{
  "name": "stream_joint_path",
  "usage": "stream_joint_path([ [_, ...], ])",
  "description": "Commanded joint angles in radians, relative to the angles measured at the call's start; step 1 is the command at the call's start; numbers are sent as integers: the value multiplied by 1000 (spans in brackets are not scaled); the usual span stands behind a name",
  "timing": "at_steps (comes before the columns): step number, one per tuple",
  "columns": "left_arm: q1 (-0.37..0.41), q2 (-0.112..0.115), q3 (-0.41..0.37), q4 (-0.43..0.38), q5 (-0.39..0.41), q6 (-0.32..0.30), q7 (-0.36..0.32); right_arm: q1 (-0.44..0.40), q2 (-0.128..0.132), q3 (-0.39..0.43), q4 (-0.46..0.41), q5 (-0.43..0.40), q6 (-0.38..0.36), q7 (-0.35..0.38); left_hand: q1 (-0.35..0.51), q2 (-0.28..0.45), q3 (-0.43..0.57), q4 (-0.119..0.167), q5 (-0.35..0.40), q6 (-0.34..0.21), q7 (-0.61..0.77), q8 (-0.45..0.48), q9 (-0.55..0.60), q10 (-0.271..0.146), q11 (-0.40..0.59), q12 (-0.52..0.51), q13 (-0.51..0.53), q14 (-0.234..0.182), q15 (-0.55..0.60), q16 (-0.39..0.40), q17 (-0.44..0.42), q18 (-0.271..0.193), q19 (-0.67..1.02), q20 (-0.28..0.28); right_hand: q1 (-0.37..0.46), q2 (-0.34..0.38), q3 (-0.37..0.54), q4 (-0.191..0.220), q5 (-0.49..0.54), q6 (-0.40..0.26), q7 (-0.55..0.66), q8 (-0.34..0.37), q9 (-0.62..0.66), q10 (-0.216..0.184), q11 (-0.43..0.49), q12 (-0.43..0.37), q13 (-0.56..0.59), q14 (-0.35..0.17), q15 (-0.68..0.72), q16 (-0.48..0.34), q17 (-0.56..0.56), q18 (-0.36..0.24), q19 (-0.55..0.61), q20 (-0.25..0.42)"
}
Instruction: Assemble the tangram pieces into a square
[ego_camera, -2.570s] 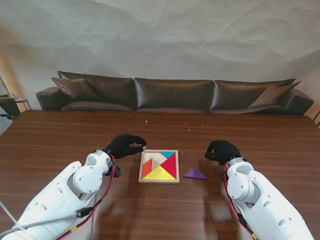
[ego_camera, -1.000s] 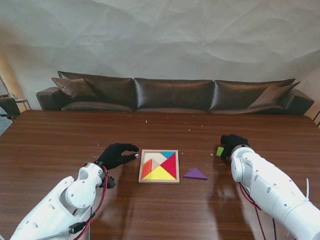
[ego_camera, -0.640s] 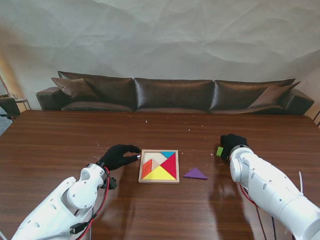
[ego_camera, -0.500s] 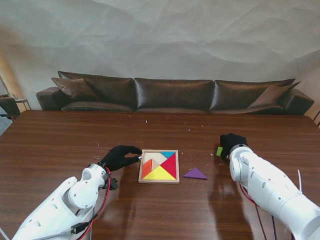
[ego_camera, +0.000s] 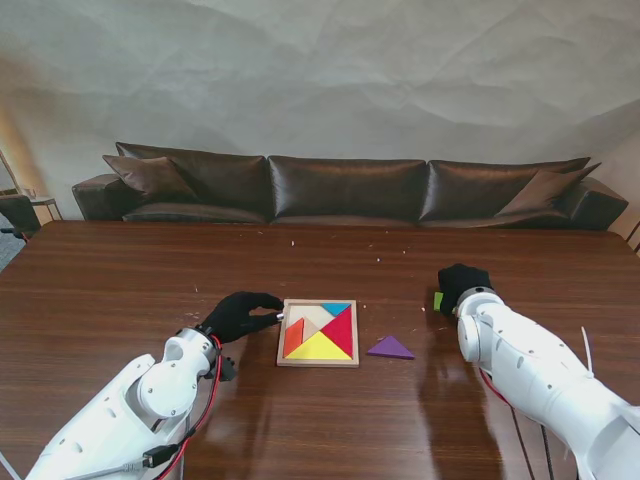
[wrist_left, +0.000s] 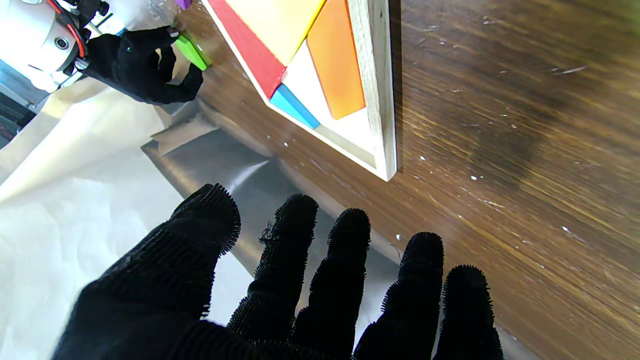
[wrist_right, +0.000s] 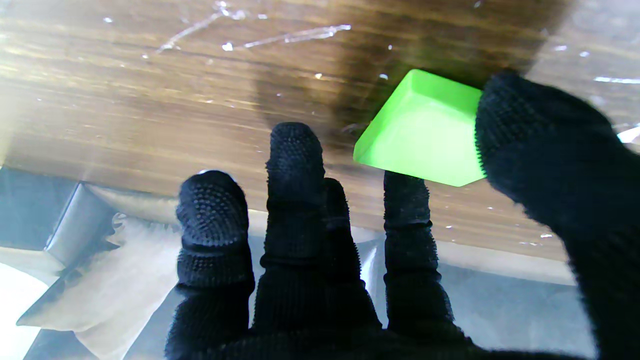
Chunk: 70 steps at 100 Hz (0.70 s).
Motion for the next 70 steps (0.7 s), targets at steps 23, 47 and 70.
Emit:
stream_joint_path([
  [23,5,-5,-3,-8,-3,6,-18,-34,-1,-13,18,-5,-27,26,2,41,-15,24,12,2,-4,-3,-7,2,-6,-8,-21,9,-14,-16,0,7,-37,27,-7,-24,-9,-30,116,-142,222,236,-165,41,25,-5,-239,73,-135,-110,-190,-23,-20,-4],
  [47,8,-4,-5,-10,-3,10,-22,-40,-3,4,14,2,-39,27,3,42,-17,25,23,5,1,-1,-5,6,-6,-8,-21,8,-14,-16,-1,6,-40,29,2,-60,3,-33,146,-173,316,354,-21,5,-16,-26,-150,99,-124,-126,-145,-13,-3,-10],
  [70,12,-3,-9,-13,-5,12,-26,-38,-18,4,46,31,-58,5,4,43,-18,25,40,9,8,2,-1,6,-5,-8,-19,8,-13,-16,-1,7,-42,30,43,-123,19,-34,264,-169,412,438,290,-55,-152,-77,68,57,-120,-77,-35,-6,39,7],
])
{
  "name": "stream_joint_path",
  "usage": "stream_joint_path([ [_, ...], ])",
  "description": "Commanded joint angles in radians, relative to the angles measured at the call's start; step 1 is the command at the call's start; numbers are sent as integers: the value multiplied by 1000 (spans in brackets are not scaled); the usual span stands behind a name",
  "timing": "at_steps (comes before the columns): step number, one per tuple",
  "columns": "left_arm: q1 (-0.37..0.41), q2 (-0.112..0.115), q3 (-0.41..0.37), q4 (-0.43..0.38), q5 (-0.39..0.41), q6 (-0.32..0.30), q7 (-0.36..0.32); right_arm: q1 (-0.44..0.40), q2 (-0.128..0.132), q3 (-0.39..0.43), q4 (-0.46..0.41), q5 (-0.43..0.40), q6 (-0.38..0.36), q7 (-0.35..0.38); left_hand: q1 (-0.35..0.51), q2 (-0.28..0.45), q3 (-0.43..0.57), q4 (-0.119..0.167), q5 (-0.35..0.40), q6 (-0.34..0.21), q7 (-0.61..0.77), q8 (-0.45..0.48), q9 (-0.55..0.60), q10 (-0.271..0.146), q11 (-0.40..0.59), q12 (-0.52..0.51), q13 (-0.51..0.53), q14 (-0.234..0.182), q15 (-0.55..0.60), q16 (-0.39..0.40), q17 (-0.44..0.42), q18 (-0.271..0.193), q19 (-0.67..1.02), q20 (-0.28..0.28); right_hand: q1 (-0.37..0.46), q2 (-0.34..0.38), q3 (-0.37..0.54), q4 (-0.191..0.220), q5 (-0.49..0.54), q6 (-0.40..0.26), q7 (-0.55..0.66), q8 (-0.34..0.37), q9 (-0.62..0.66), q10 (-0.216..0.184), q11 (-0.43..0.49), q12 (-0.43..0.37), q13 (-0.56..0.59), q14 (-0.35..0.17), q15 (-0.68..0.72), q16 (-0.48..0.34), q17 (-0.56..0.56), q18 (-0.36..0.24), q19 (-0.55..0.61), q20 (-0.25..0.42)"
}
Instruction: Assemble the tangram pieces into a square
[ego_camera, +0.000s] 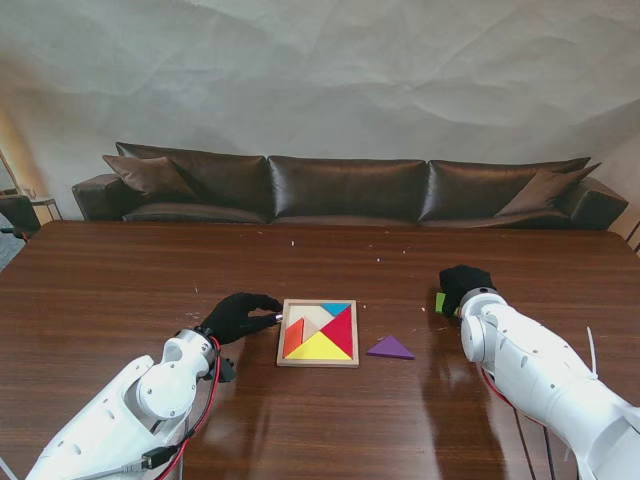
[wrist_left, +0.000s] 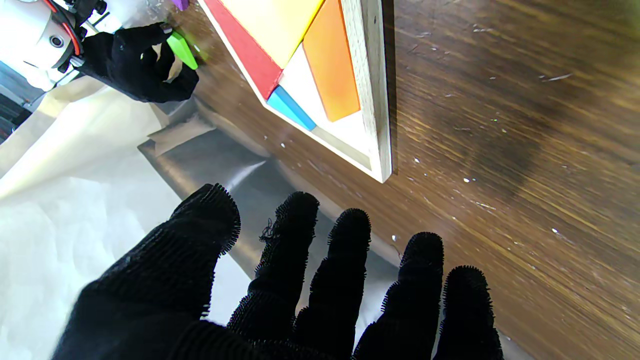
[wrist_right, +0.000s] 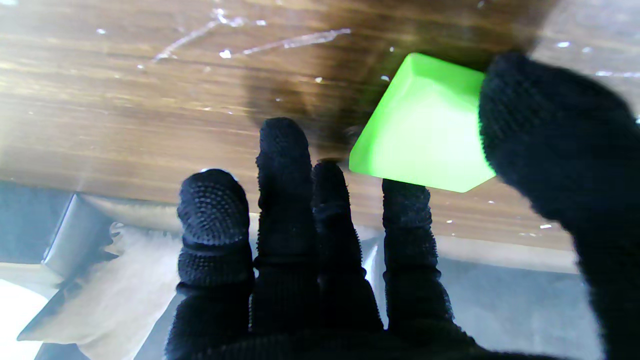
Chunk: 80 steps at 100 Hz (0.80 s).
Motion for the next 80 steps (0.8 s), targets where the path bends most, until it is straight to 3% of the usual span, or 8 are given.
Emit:
stream_joint_path([
  [1,4,-3,-2,-7,-5,4,-22,-33,-18,-18,29,6,-17,28,4,44,-16,25,18,6,4,2,-1,2,-5,-8,-17,9,-12,-15,-1,6,-30,20,42,-9,13,-40,221,-170,416,115,115,-47,-17,-25,64,-16,16,23,-36,4,50,8],
  [23,6,-3,-2,-11,-11,10,-30,-27,-37,-20,75,44,-54,7,4,43,-16,25,33,10,10,5,3,6,-4,-8,-18,8,-13,-16,-1,7,-32,20,118,-56,22,-35,329,-137,473,140,295,-70,-59,-52,272,-114,55,72,92,-6,96,24],
  [29,6,-3,-2,-12,-12,11,-31,-25,-41,-19,84,52,-61,1,4,43,-15,25,39,15,13,6,4,8,-4,-8,-17,7,-12,-16,-2,7,-33,20,154,-78,13,-144,353,-126,482,145,335,-79,-65,-57,318,-127,75,97,122,-14,111,31],
  [32,6,-2,-2,-12,-13,12,-32,-24,-42,-18,87,54,-65,0,4,43,-15,25,41,14,14,7,4,7,-4,-8,-16,9,-12,-16,-2,7,-32,21,166,-86,12,-172,365,-124,485,145,355,-82,-63,-58,330,-136,98,110,139,-15,119,33],
  [47,6,-1,-1,-14,-15,15,-39,-23,-45,-5,100,69,-90,0,5,43,-16,23,50,15,20,11,10,9,-3,-7,-14,9,-11,-15,-2,8,-33,21,202,-38,6,-163,400,-101,452,120,427,-96,-51,-63,338,-144,239,132,182,-12,135,42],
  [53,6,-1,0,-14,-16,15,-40,-23,-46,-1,103,73,-96,-2,6,43,-17,22,52,17,22,13,10,8,-3,-7,-13,12,-10,-15,-1,8,-33,21,206,-8,4,-140,381,-92,409,19,440,-95,-41,-63,337,-144,281,118,190,-9,129,42],
  [65,5,-1,1,-13,-21,15,-43,-24,-46,9,106,79,-113,-2,7,43,-19,21,56,16,23,17,11,10,-3,-7,-12,13,-10,-15,-3,10,-35,20,220,23,-26,-224,312,-129,310,-207,439,-85,-9,-50,339,-129,282,119,193,-1,119,46],
  [80,4,-1,2,-13,-23,18,-46,-26,-43,20,105,78,-132,-4,6,47,-22,20,57,17,24,19,13,10,-3,-7,-11,11,-9,-15,-4,8,-35,20,225,75,-46,-237,283,-166,254,-415,453,-87,-8,-49,340,-112,266,133,188,12,109,52],
])
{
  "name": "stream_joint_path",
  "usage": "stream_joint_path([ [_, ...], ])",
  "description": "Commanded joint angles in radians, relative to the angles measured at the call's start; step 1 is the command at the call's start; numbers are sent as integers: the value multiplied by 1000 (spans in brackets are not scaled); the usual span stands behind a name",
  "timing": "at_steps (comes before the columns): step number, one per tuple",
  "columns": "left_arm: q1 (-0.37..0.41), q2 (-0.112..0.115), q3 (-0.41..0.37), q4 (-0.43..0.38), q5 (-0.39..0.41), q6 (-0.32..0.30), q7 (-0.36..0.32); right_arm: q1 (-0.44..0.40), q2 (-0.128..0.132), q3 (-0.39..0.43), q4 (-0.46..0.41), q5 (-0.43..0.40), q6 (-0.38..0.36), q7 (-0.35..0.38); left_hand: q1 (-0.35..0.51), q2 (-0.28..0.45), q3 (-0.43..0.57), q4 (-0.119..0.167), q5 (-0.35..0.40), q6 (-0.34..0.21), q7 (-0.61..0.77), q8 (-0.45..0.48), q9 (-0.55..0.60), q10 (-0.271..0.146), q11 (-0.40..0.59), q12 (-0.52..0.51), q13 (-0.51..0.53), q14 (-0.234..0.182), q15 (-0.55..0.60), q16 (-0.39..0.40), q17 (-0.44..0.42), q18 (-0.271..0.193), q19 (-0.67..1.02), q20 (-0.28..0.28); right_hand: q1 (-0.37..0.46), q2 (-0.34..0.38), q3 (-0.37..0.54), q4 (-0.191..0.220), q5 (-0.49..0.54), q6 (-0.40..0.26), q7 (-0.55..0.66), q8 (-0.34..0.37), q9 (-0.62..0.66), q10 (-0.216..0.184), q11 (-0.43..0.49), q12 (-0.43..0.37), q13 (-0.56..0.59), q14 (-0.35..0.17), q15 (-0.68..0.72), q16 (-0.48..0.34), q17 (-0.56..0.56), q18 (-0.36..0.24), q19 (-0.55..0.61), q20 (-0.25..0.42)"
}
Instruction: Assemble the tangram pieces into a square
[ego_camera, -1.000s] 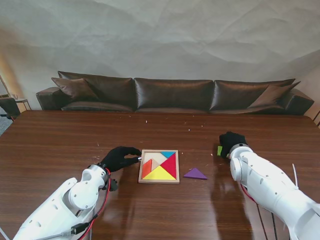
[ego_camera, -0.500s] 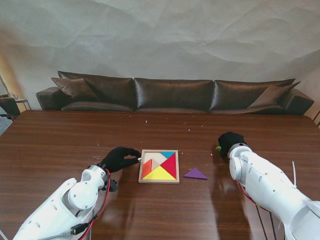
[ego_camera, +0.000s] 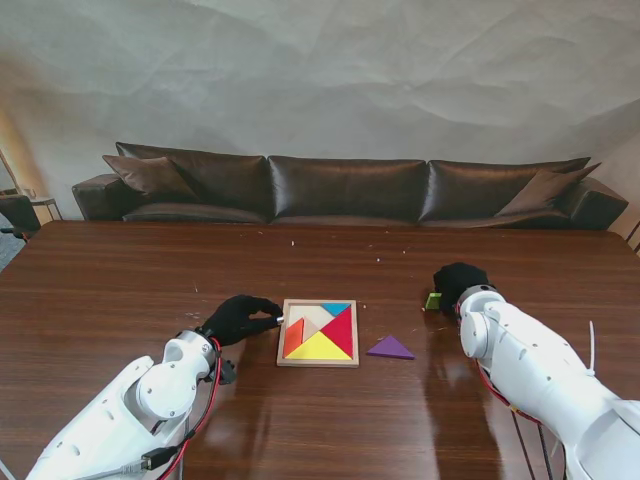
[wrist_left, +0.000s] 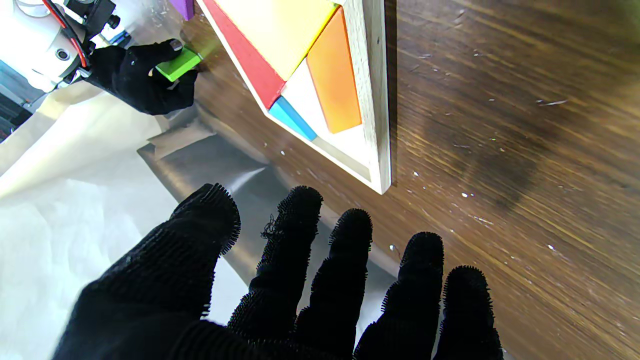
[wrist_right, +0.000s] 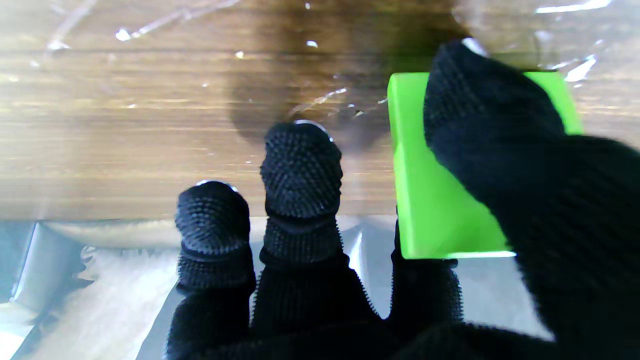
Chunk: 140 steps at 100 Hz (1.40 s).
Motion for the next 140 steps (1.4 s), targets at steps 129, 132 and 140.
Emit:
stream_joint_path([
  [129,16,-4,-22,-15,-18,14,-20,-203,23,271,-344,-26,87,86,29,83,-61,22,23,14,0,14,12,18,-7,-9,-19,12,-15,-14,-18,6,-37,23,13,295,56,17,103,307,-41,-166,377,-154,216,278,42,-44,142,52,338,-17,35,23],
  [132,16,-4,-23,-15,-17,14,-20,-211,22,277,-364,-24,94,88,28,84,-62,22,22,15,-1,13,11,17,-7,-9,-19,13,-15,-14,-18,6,-37,23,15,295,56,18,103,308,-41,-167,377,-154,215,278,42,-44,143,53,338,-16,35,23],
  [140,17,-4,-24,-16,-18,14,-20,-229,18,289,-416,-16,115,90,29,83,-62,22,23,16,-1,13,11,20,-7,-9,-20,14,-16,-14,-19,6,-38,24,18,291,53,17,106,311,-42,-170,378,-152,212,280,42,-42,146,54,338,-13,36,23],
])
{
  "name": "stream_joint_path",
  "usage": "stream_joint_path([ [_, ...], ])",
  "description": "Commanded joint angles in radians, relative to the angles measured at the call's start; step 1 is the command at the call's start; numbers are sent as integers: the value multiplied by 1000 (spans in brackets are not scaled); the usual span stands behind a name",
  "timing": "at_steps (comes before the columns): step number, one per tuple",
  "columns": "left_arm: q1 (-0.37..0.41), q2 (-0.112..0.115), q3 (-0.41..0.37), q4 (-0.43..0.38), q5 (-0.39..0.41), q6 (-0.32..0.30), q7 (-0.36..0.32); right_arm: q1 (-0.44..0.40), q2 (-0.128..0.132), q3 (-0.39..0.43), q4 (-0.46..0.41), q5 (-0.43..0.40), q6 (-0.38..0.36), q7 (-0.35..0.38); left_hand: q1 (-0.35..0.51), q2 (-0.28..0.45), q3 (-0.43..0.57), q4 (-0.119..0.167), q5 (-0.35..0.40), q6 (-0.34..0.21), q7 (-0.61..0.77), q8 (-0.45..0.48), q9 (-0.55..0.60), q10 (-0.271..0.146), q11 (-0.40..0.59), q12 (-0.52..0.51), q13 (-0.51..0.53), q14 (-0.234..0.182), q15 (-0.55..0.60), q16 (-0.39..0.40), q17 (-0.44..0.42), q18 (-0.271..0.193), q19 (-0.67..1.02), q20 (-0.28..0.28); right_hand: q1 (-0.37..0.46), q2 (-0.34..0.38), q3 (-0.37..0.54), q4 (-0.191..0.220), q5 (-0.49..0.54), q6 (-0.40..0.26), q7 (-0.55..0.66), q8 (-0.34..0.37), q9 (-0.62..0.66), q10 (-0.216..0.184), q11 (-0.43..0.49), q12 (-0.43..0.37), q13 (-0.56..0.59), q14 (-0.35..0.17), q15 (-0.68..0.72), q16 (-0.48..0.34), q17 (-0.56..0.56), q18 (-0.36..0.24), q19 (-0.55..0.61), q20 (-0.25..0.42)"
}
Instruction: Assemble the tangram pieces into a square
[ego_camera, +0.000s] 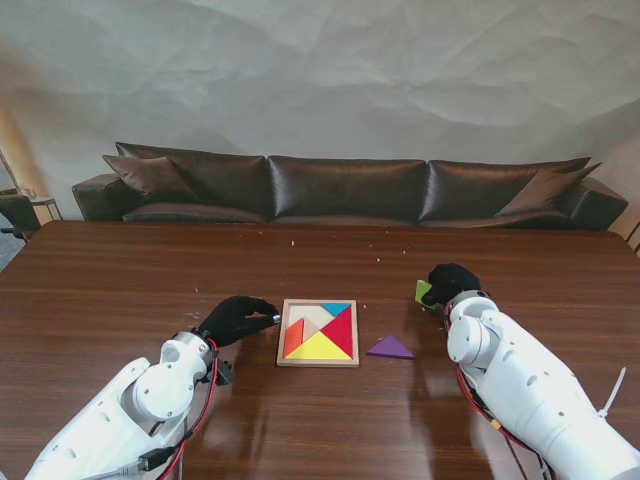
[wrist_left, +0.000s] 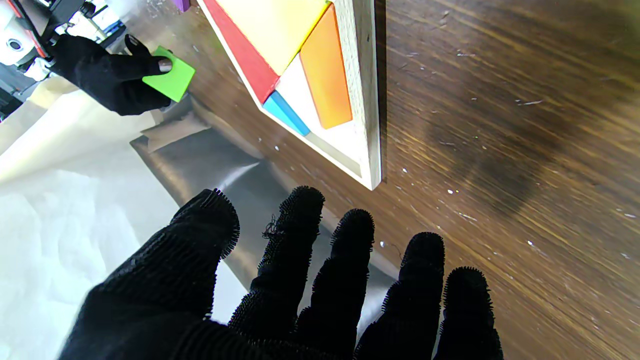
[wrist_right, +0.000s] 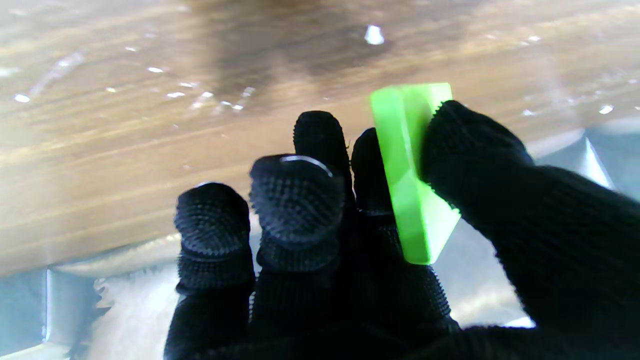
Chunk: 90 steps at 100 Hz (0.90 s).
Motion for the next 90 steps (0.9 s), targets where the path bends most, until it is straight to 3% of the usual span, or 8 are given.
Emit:
stream_joint_path([
  [1,1,-4,-4,-3,-5,-2,-16,-10,-17,-2,-39,8,5,11,21,42,-20,22,22,4,-3,6,11,6,-7,-9,-20,8,-16,-14,-17,6,-26,22,49,-29,63,17,49,-11,43,26,128,24,21,15,-27,-49,24,17,335,-13,36,0],
  [34,3,-4,-12,-1,-6,-11,-12,-47,-67,-44,-174,104,68,-35,24,45,-24,23,19,6,-5,4,11,7,-8,-9,-21,9,-17,-14,-18,4,-26,23,56,-35,53,17,53,-7,39,9,128,25,8,17,-28,-39,24,17,333,4,32,-3],
  [90,14,-5,-33,-2,-9,-23,-5,-21,-199,-170,-133,320,120,-153,29,49,-32,23,18,8,-7,3,10,9,-9,-10,-22,9,-19,-14,-21,3,-28,23,68,-39,47,19,53,0,42,-8,126,29,-1,16,-29,-21,25,17,330,27,29,-4],
])
